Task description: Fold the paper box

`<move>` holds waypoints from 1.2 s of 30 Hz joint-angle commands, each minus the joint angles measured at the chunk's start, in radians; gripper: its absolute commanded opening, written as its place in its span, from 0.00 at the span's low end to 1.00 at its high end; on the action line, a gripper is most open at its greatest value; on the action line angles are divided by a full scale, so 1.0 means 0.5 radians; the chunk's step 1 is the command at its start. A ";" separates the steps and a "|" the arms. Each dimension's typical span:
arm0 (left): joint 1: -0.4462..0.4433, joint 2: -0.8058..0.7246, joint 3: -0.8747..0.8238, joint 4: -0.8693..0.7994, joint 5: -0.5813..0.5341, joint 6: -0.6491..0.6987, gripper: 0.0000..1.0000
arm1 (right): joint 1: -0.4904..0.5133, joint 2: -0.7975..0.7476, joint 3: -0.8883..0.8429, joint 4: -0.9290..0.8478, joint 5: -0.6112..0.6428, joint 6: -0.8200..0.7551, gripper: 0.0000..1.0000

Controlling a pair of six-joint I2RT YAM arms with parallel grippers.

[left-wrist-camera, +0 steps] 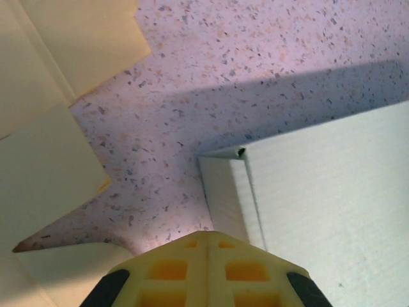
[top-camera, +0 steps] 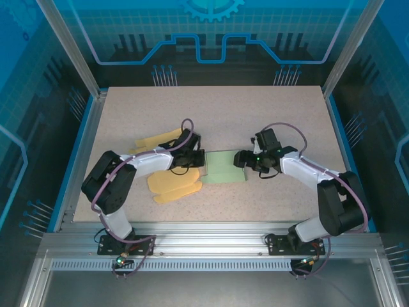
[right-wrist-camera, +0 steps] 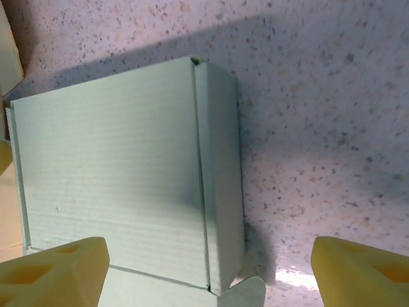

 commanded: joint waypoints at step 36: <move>0.024 0.063 0.053 0.076 0.291 -0.177 0.28 | -0.132 0.243 -0.236 0.549 -0.337 0.266 0.94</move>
